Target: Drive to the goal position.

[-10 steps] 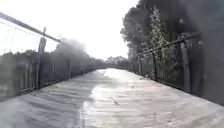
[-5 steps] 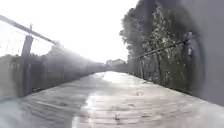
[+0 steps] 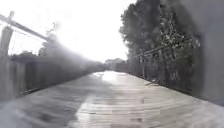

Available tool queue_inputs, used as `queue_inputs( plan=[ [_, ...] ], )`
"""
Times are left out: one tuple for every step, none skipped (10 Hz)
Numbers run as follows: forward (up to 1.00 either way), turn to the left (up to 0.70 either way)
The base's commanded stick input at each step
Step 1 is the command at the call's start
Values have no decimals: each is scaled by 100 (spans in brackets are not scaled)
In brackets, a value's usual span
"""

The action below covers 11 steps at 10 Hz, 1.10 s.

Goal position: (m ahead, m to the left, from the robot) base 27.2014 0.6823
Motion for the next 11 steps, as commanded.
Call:
queue_inputs(
  plan=[
    [100,0],
    [100,0],
    [100,0],
    [100,0],
    [100,0],
    [100,0],
    [100,0],
    [100,0],
    [100,0],
    [100,0],
    [100,0]
  ],
)
